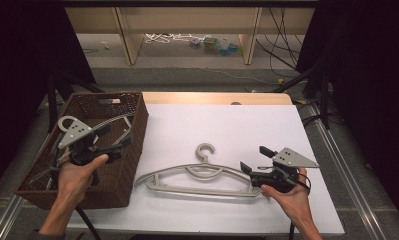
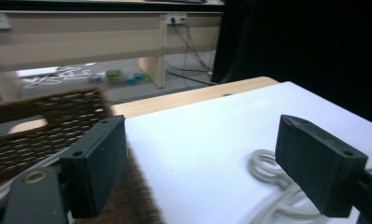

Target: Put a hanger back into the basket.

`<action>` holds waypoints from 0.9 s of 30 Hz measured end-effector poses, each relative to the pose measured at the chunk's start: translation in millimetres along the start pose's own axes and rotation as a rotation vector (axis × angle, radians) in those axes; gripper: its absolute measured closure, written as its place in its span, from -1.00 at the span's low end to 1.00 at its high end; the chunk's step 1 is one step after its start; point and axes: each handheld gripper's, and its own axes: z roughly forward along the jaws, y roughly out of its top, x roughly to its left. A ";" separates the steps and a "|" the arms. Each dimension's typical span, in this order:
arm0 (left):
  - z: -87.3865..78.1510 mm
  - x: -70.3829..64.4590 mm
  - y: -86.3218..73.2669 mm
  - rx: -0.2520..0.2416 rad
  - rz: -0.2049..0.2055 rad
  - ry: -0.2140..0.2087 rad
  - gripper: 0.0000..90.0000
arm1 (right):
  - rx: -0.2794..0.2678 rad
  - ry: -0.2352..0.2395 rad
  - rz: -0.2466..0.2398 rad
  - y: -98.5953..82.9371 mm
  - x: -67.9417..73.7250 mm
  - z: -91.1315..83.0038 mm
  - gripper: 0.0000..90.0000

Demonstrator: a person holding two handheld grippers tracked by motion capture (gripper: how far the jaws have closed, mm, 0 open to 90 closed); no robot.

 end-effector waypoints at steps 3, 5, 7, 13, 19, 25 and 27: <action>3.2 -10.8 -5.6 -0.012 0.011 -0.041 -0.63 | -0.001 0.006 -0.003 -0.1 0.6 0.6 -0.64; 4.5 -18.9 -10.6 -0.024 0.013 -0.052 -0.63 | -0.006 0.008 -0.001 0.2 1.4 1.0 -0.64; 6.2 -26.9 -15.7 -0.035 0.017 -0.078 -0.63 | -0.012 0.008 0.000 -0.1 1.7 1.2 -0.64; 8.5 -45.8 -26.6 -0.056 0.032 -0.127 -0.63 | -0.027 0.013 -0.001 -0.3 -0.3 -0.2 -0.64; 11.9 -59.1 -44.6 -0.042 0.066 -0.163 -0.63 | -0.026 0.005 0.002 -2.1 0.3 -0.1 -0.64; 11.3 -60.7 -60.2 -0.033 0.068 -0.175 -0.64 | -0.024 0.016 0.004 -4.0 2.0 3.7 -0.64; 11.6 -59.4 -65.7 -0.033 0.065 -0.173 -0.64 | -0.009 0.019 -0.002 -4.3 2.7 3.7 -0.64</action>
